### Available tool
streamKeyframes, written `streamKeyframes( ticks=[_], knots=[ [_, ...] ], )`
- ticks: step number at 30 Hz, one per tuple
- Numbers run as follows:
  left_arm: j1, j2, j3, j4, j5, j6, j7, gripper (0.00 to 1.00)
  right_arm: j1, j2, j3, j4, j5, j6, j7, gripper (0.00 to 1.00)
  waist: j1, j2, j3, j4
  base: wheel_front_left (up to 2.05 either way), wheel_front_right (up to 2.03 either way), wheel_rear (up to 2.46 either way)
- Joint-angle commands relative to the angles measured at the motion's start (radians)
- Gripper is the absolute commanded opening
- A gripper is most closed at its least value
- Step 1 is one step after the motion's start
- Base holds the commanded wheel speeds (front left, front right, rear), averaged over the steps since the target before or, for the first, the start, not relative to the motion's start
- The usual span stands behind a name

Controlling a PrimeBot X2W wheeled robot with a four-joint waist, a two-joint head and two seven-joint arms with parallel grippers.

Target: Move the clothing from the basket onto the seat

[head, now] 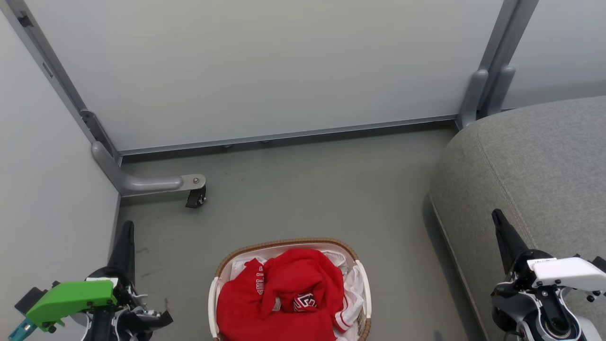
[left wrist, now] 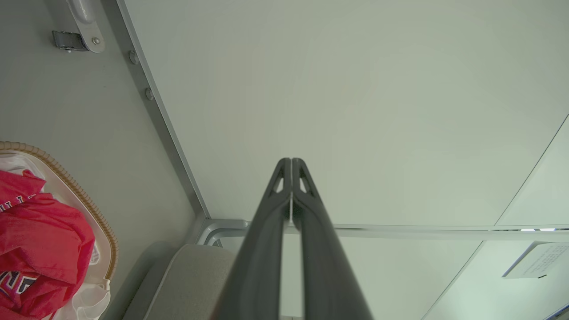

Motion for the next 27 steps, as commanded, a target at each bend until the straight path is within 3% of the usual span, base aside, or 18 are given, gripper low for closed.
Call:
streamKeyframes(
  ticks=[1,2,17,27],
  knots=[
    [-0.011,0.007,0.002,-0.001,-0.003,-0.007,0.002,0.00,0.011,-0.006,-0.001,-0.003,0.004,-0.001,0.000,0.00,0.0000,-0.0001,0.000,0.000,0.00,0.00,0.00],
    [0.000,0.000,-0.001,0.000,0.000,0.000,0.000,1.00,0.000,0.000,0.000,0.000,0.000,0.000,-0.001,1.00,0.0000,-0.0001,0.000,0.000,0.00,0.00,0.00],
    [0.037,-0.005,-0.069,0.025,0.037,0.001,-0.055,1.00,0.034,0.009,0.022,0.033,-0.041,0.000,-0.055,1.00,0.0000,-0.0001,-0.002,0.000,0.00,0.00,0.00],
    [0.038,-0.004,-0.105,0.009,0.154,0.000,-0.101,1.00,0.035,0.007,-0.003,0.024,-0.186,0.000,-0.101,1.00,0.0000,-0.0001,-0.003,0.001,0.00,0.00,0.00]
  ],
)
